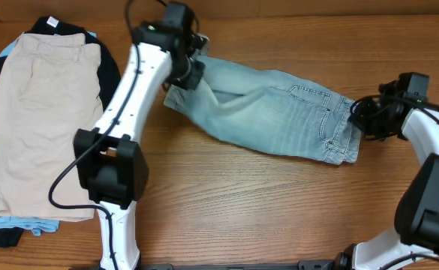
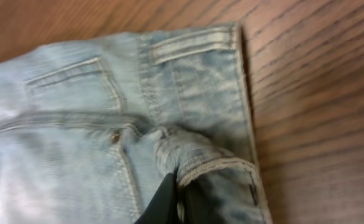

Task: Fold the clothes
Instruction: 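Grasp the right leg hem of the shorts with the right gripper, then lift the shorts with both grippers and lay them flat on the table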

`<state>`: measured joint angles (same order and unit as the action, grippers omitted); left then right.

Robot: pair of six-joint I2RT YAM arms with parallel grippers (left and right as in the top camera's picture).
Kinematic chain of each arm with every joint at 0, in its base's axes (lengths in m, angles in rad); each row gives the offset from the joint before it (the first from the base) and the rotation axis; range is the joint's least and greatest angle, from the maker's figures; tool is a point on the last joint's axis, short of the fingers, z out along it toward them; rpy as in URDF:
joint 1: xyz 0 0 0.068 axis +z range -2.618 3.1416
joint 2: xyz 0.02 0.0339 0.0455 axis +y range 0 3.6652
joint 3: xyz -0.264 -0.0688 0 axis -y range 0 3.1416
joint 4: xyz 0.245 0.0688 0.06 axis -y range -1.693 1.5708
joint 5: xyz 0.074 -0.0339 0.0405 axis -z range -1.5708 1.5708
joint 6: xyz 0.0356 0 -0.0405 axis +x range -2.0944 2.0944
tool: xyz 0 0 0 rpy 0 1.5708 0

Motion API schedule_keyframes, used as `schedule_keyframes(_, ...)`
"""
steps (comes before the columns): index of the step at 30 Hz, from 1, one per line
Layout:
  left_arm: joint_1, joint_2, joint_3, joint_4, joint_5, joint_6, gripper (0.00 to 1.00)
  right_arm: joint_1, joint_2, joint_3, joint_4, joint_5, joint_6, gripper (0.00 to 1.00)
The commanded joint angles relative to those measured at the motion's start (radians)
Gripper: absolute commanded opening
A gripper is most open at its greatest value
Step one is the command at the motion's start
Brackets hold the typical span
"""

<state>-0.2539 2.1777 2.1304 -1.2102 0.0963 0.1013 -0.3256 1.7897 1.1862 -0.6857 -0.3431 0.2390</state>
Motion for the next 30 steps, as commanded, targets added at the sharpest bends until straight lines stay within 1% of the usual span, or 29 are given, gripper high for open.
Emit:
schedule_keyframes(1,0.048,-0.063,0.172,-0.013,-0.003,-0.029,0.04,-0.018,-0.158,0.116,-0.047,-0.044,0.001,0.04)
schedule_keyframes(6,0.068,-0.169,0.342,-0.037,-0.007,-0.026,0.04,-0.029,-0.341,0.269,-0.207,-0.044,-0.014,0.04)
schedule_keyframes(10,0.068,-0.283,0.407,-0.039,-0.093,-0.018,0.04,-0.029,-0.465,0.409,-0.334,-0.043,-0.035,0.04)
schedule_keyframes(15,0.071,-0.453,0.416,-0.047,-0.161,-0.018,0.04,-0.029,-0.604,0.55,-0.46,-0.04,-0.038,0.04)
schedule_keyframes(22,0.071,-0.659,0.416,-0.105,-0.228,-0.019,0.04,-0.029,-0.782,0.648,-0.625,-0.039,-0.057,0.04)
schedule_keyframes(26,0.071,-0.721,0.416,-0.165,-0.24,-0.018,0.04,-0.029,-0.856,0.686,-0.718,-0.003,-0.056,0.04)
schedule_keyframes(30,0.071,-0.714,0.405,-0.221,-0.242,-0.015,0.04,-0.029,-0.87,0.684,-0.771,0.07,-0.057,0.04)
